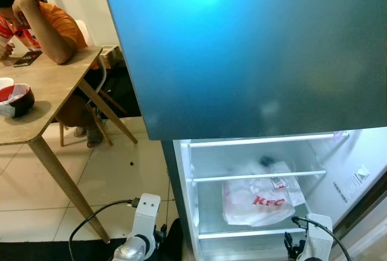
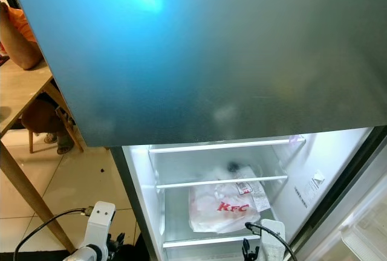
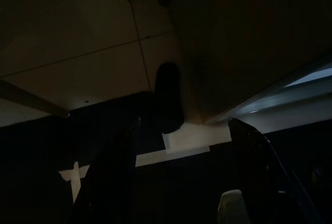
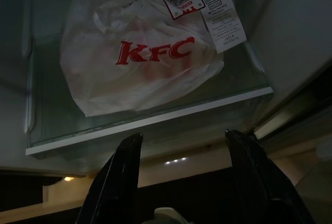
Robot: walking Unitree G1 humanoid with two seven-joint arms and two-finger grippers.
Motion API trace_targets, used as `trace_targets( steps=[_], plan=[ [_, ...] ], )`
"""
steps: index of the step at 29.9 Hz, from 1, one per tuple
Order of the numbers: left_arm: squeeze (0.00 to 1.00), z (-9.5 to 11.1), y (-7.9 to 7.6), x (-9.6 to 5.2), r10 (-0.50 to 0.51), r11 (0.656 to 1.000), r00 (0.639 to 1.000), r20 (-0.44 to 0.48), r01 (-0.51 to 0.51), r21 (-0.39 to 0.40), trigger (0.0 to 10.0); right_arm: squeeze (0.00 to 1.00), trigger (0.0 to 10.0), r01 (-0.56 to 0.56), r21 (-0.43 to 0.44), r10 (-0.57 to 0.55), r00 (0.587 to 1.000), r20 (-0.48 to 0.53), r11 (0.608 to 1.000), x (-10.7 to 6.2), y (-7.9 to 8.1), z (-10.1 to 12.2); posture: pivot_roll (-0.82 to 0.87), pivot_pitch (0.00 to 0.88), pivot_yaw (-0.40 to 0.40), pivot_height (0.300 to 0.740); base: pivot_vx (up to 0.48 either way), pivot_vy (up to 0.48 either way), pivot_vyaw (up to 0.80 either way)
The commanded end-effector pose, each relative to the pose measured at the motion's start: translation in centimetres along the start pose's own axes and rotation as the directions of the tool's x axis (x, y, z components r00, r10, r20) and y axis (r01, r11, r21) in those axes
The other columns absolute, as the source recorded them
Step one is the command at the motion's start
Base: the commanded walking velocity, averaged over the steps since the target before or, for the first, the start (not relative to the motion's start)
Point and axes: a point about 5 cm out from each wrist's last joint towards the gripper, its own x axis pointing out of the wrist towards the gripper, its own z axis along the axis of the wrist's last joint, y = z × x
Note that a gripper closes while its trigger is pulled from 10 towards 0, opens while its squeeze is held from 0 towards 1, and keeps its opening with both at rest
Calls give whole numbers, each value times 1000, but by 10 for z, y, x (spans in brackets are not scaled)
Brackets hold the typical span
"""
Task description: Restocking fridge
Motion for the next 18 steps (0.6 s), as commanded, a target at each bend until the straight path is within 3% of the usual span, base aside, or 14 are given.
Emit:
trace_targets(
  steps=[1,10,18],
  plan=[
    [0,3,-2,1,-7,1000,1000,9,7,9,10000,0,10000,3,3,-3,1000,10,1000,-1,0,0,-90,19,35,659,0,0,0],
    [0,7,-5,2,-18,1000,1000,21,18,14,10000,0,10000,-14,41,12,999,35,999,-1,-1,2,-90,20,36,659,0,0,0],
    [0,7,-6,2,-23,1000,999,24,23,14,10000,0,10000,-11,46,9,999,40,999,-1,-2,2,-92,22,35,694,0,0,0]
  ],
)
